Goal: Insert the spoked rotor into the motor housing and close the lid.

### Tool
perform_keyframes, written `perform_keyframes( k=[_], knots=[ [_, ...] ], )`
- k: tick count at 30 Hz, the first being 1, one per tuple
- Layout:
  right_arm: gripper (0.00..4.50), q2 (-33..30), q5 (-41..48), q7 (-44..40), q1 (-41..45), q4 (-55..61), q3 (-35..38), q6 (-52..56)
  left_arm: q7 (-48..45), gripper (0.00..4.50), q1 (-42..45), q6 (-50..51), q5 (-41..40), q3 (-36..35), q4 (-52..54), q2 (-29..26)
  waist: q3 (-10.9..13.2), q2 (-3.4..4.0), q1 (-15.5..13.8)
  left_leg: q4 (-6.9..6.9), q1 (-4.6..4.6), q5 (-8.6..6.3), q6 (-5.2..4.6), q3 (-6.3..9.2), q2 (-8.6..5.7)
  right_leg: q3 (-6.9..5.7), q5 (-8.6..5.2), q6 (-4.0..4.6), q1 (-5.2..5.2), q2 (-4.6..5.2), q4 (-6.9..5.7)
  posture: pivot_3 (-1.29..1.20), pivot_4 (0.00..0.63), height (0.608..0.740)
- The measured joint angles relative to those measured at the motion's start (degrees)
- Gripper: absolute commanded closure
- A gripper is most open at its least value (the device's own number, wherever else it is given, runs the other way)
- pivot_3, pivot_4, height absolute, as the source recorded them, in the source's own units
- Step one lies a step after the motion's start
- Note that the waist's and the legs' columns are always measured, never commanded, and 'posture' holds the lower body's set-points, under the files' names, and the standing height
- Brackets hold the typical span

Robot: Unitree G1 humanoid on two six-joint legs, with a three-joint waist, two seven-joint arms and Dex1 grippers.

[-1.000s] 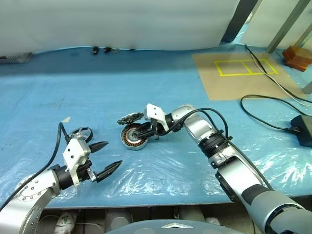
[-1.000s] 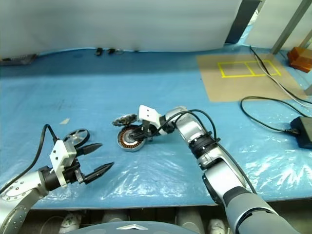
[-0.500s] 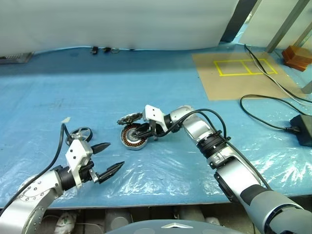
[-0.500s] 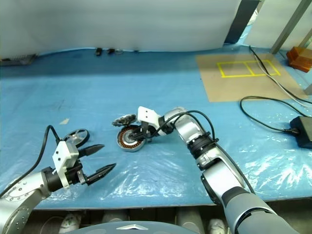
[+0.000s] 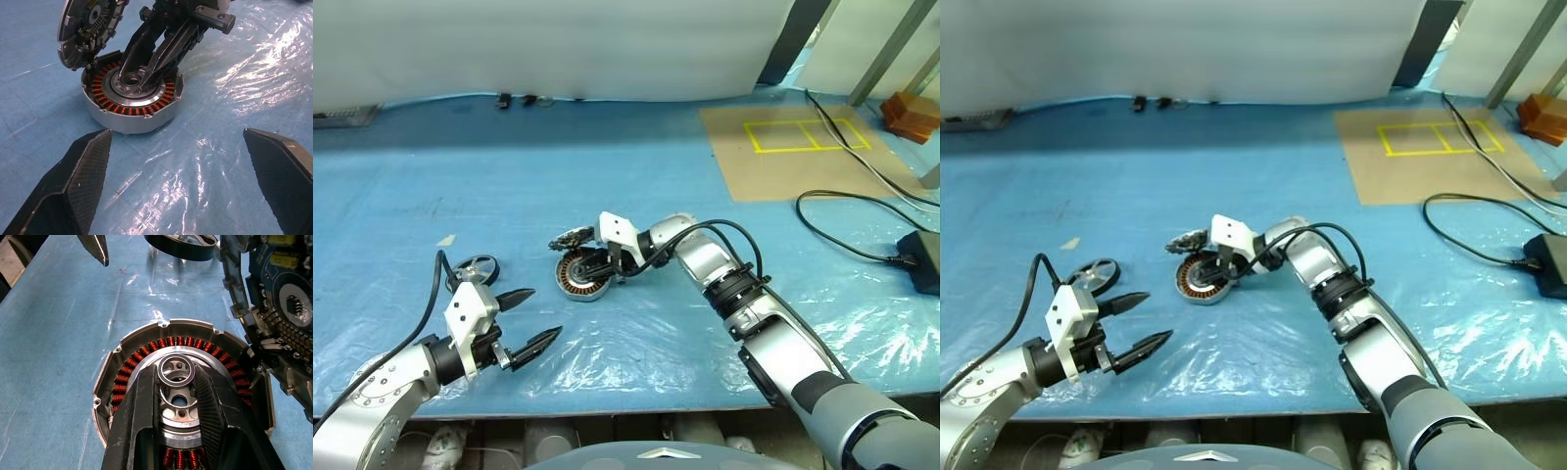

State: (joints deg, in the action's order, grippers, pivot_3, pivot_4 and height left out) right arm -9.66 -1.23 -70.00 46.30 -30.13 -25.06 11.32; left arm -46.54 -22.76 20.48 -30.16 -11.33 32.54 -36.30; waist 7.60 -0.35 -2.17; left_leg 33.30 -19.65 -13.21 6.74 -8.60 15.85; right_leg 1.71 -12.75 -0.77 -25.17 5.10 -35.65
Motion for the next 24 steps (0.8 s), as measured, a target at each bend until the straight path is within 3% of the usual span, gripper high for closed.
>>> perform_keyframes(
  k=[24],
  knots=[
    [3.77, -0.2, -0.5, -0.2, 0.2, -0.4, 0.0, -0.9, -0.1, 0.0, 0.9, 0.0, 0.1, 0.5, -0.1, 0.0, 0.0, 0.0, 0.0, 0.0, 0.0, 0.0, 0.0, 0.0, 0.0, 0.0, 0.0, 0.0, 0.01, 0.0, 0.0, 0.0, 0.15, 0.74]
  ],
)
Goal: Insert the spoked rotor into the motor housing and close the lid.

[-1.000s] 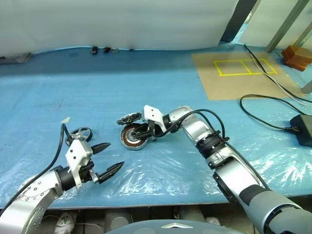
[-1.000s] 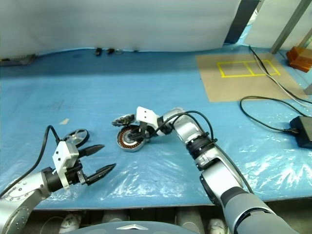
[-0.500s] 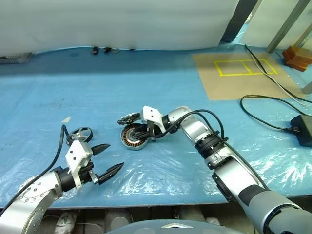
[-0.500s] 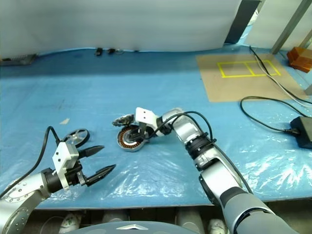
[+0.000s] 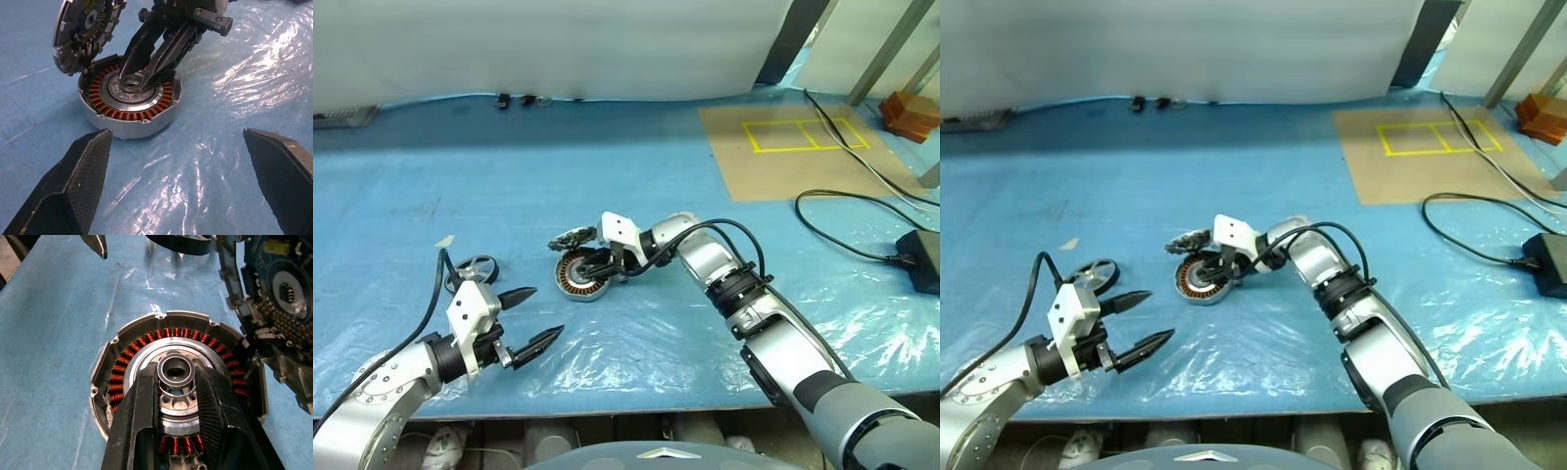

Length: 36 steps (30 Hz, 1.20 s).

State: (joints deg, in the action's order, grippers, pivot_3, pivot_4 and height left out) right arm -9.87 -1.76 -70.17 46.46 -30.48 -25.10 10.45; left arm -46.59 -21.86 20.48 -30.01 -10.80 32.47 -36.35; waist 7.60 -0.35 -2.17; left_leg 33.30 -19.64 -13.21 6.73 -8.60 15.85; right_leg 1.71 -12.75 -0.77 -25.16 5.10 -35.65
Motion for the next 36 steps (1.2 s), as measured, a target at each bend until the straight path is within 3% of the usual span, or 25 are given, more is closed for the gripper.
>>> perform_keyframes(
  k=[32, 33, 36],
  knots=[
    [3.77, -0.7, -1.0, 0.1, 0.9, -2.0, -0.3, -2.9, 0.0, 0.0, 1.0, 0.0, 0.0, 0.3, -0.2, 0.1, 0.0, -0.01, 0.0, 0.02, 0.0, 0.0, -0.01, 0.0, 0.0, 0.0, 0.0, 0.0, 0.03, 0.0, -0.02, 0.0, 0.15, 0.74],
    [3.06, -0.7, -1.0, 0.1, 0.9, -2.0, -0.3, -3.0, -0.1, 0.0, 1.0, 0.0, 0.0, 0.3, -0.2, 0.1, 0.0, -0.01, 0.0, 0.02, 0.0, 0.0, -0.01, 0.0, 0.0, 0.0, 0.0, 0.0, 0.04, 0.0, -0.03, 0.0, 0.15, 0.74],
    [2.14, -0.8, -0.9, -0.1, 0.9, -2.0, -0.3, -2.9, -0.1, 0.0, 1.0, 0.0, 0.1, 0.3, -0.3, 0.1, 0.0, -0.01, 0.0, 0.02, -0.01, 0.0, -0.01, 0.0, 0.0, 0.0, 0.0, 0.0, 0.07, 0.0, -0.03, 0.0, 0.15, 0.74]
  ],
)
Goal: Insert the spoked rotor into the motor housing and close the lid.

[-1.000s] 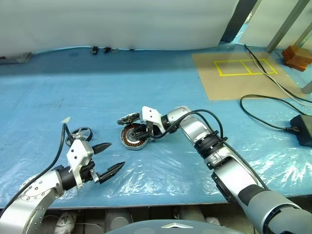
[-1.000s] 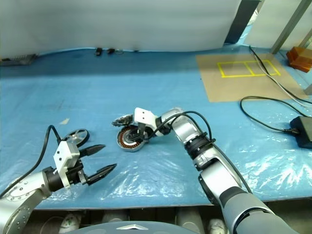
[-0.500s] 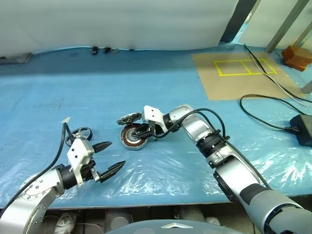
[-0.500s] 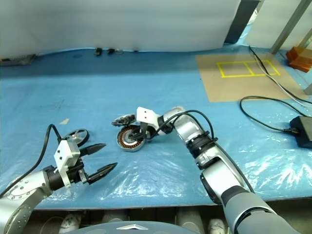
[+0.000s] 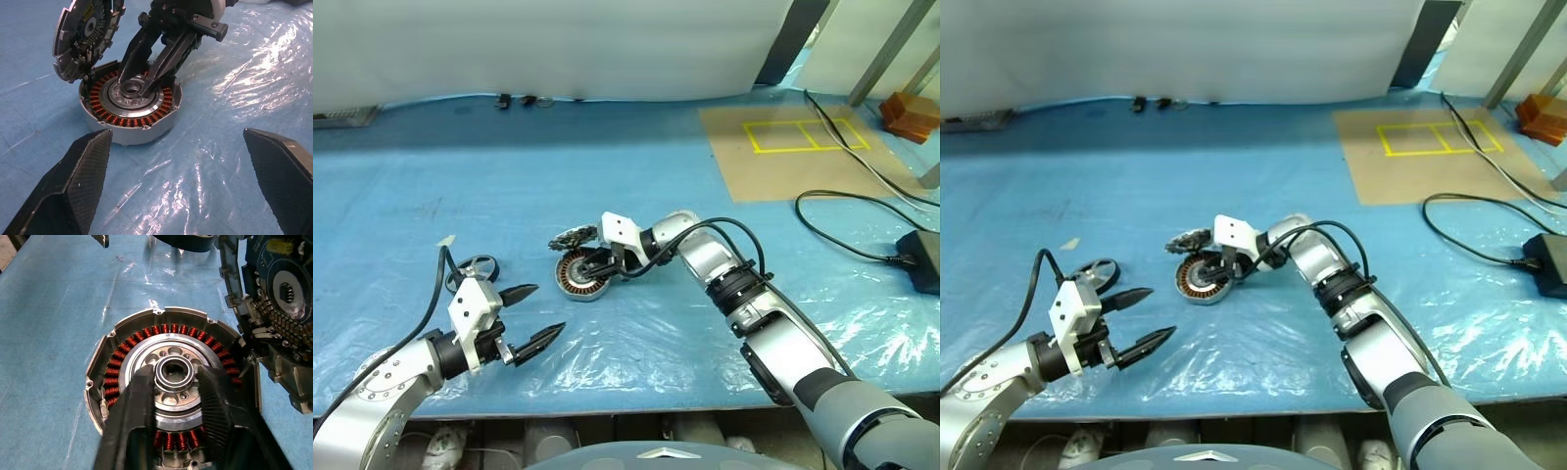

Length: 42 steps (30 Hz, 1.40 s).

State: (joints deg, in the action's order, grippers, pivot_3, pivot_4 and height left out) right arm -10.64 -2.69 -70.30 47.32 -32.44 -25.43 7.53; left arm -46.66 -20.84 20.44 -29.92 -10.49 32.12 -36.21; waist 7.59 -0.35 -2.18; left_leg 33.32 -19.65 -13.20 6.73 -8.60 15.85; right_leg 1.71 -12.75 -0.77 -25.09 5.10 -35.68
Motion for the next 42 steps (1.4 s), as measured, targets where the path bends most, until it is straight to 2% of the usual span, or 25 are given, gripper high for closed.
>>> perform_keyframes(
  k=[1, 11, 15, 19, 36, 42],
  knots=[
    [1.82, 0.0, 0.0, 0.0, 0.0, 0.0, 0.0, 0.0, 0.0, 0.0, 0.0, 0.0, 0.0, 0.0, -0.1, 0.0, 0.0, 0.0, 0.0, 0.01, 0.0, 0.0, 0.0, 0.0, 0.0, 0.0, 0.0, 0.0, 0.0, 0.0, -0.01, 0.0, 0.15, 0.74],
    [1.82, -1.2, 4.3, -3.0, 1.7, 2.5, 3.7, 6.8, -0.1, 0.0, 0.3, -0.1, 0.1, 0.5, -0.6, 0.0, 0.0, 0.0, -0.1, 0.01, -0.01, 0.12, -0.19, 0.0, 0.0, -0.01, 0.0, 0.0, -0.06, 0.0, 0.02, 0.0, 0.15, 0.74],
    [3.02, -2.3, 7.7, -5.0, 1.8, 6.2, 5.8, 11.1, 0.0, 0.0, 0.3, -0.1, 0.1, 0.9, -0.6, 0.1, 0.0, 0.0, -0.1, 0.0, 0.0, 0.12, -0.19, 0.0, 0.0, 0.0, 0.0, 0.0, -0.06, -0.01, 0.02, 0.0, 0.15, 0.74],
    [4.42, -3.2, 9.5, -6.8, 0.5, 9.4, 5.6, 13.7, 0.0, 0.0, 0.3, -0.1, 0.1, 1.0, -0.6, 0.1, 0.0, -0.01, -0.1, -0.01, -0.01, 0.12, -0.19, 0.0, 0.01, 0.0, 0.0, 0.0, -0.03, -0.01, 0.01, 0.0, 0.15, 0.74],
    [4.47, 2.2, 7.9, 1.6, -0.9, 3.7, 4.2, 11.6, 0.4, 0.0, 0.8, 0.0, 0.0, 1.2, -0.6, 0.2, 0.0, 0.0, 0.0, -0.01, 0.01, 0.0, 0.0, 0.0, 0.0, 0.0, 0.0, 0.0, -0.05, 0.0, 0.0, 0.0, 0.15, 0.74],
    [4.47, 1.1, 1.8, 3.6, -0.3, -1.4, -0.1, 1.4, 0.9, 0.0, 1.6, 0.0, 0.1, 2.3, -0.6, 0.4, 0.0, 0.0, 0.0, -0.01, 0.07, 0.0, 0.01, 0.0, 0.0, 0.0, 0.0, 0.01, 0.1, 0.0, 0.0, 0.0, 0.15, 0.74]
  ],
)
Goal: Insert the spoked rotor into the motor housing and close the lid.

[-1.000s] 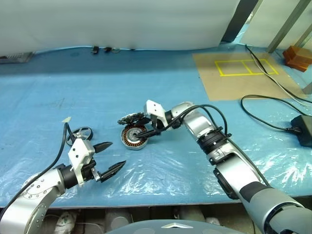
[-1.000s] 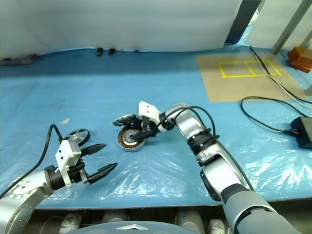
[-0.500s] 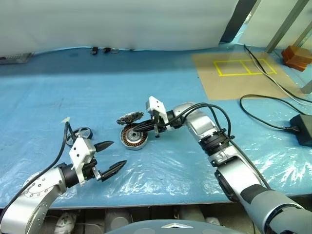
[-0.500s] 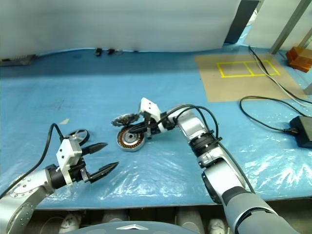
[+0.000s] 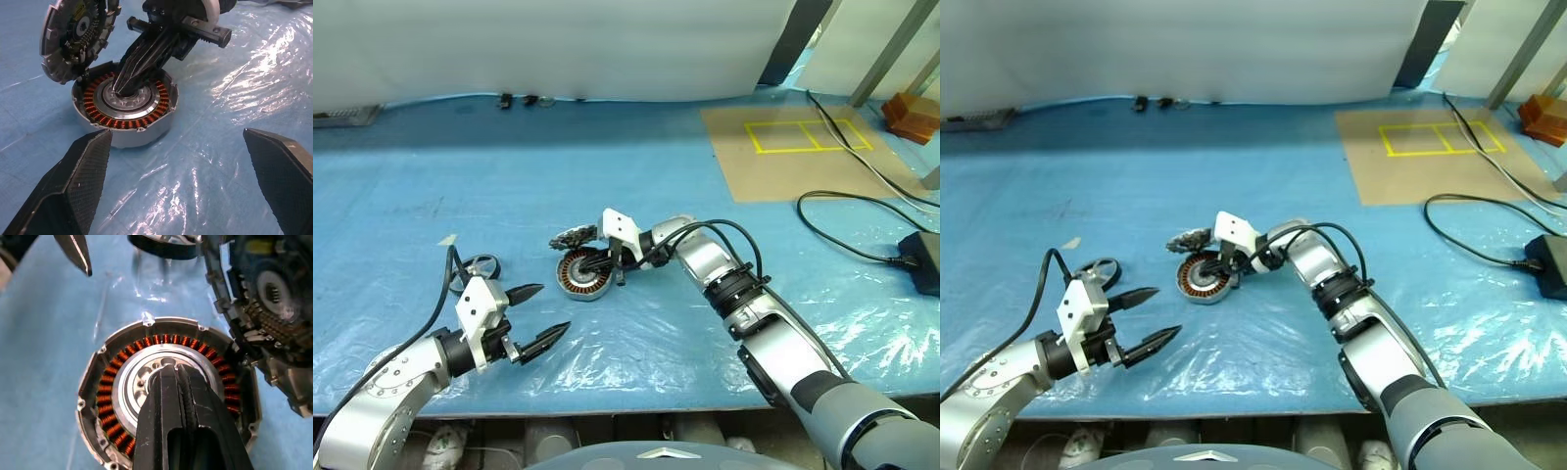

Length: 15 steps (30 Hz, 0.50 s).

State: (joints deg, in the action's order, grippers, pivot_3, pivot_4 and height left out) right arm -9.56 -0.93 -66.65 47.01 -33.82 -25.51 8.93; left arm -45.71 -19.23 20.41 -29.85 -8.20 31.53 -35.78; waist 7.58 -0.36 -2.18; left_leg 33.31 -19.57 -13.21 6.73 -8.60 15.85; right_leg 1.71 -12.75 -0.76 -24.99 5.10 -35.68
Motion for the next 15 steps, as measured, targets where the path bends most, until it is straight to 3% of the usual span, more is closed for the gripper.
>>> perform_keyframes(
  k=[6, 15],
  knots=[
    [4.47, 0.1, 0.1, 0.4, 0.2, -1.5, 0.8, -2.0, 0.3, 0.0, 0.4, 0.0, 0.0, 0.1, 0.0, 0.0, 0.0, 0.01, 0.0, 0.03, 0.16, -0.01, -0.01, 0.0, 0.0, 0.04, 0.0, 0.0, 0.11, 0.0, -0.03, 0.0, 0.15, 0.74],
    [4.47, 1.1, 7.8, -3.8, 0.2, 4.2, 6.3, 8.7, 0.2, 0.0, 1.1, 0.1, -0.2, 0.1, 0.0, -0.3, 0.0, 0.01, 0.0, 0.0, 0.0, 0.13, -0.22, 0.0, 0.0, 0.01, 0.0, 0.0, -0.12, -0.01, 0.0, 0.0, 0.15, 0.74]
  ],
)
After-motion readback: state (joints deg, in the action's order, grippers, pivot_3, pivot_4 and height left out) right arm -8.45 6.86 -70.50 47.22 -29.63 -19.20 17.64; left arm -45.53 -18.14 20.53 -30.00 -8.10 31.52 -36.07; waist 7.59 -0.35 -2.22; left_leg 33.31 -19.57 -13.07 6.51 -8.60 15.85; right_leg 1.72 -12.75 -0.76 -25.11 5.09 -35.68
